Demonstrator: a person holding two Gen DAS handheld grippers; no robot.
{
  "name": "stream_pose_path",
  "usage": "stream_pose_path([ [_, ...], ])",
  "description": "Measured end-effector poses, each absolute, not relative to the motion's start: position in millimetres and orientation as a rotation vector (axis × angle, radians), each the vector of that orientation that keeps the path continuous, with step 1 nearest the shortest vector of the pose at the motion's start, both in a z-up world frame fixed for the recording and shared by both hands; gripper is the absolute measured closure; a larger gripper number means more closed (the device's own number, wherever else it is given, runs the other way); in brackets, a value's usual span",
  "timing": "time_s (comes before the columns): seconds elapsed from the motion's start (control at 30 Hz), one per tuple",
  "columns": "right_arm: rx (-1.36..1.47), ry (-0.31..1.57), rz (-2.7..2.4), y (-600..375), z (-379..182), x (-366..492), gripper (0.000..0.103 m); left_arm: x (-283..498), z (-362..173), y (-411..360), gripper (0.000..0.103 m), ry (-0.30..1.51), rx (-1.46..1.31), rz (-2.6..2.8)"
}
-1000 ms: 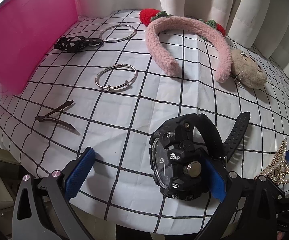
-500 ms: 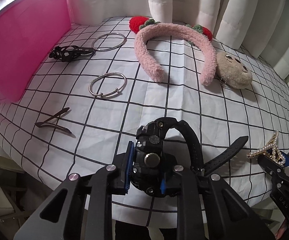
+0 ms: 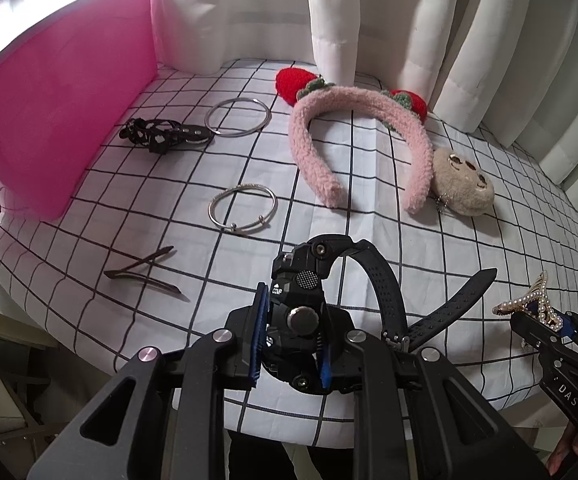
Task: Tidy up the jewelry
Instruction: 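Close the left tool on the watch while the right tool grips the pearl clip, then carry the watch with the left tool while the right tool carries the clip to the pink tub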
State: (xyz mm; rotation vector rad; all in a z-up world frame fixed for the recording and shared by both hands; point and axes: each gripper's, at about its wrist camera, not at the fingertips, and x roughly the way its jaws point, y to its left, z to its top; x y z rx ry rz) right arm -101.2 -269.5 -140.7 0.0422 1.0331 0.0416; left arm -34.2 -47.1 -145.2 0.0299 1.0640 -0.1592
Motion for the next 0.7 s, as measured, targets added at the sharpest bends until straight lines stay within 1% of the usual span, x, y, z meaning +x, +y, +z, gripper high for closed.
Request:
stream_pose_path([
  [0.13,0.036,0.987,0.048,-262,-118,-94,0.073,-29,-122,-39,0.082,1.024,0.022,-0.157],
  [0.4,0.014,0.856,0.076,-240,-56,-70,0.073,-13,-55,-12,0.082,0.887,-0.004,-0.144],
  [0.7,-0.014,0.705,0.164,-191,10,-28,0.073,10,11,41,0.082,0.743,-0.041,-0.1],
])
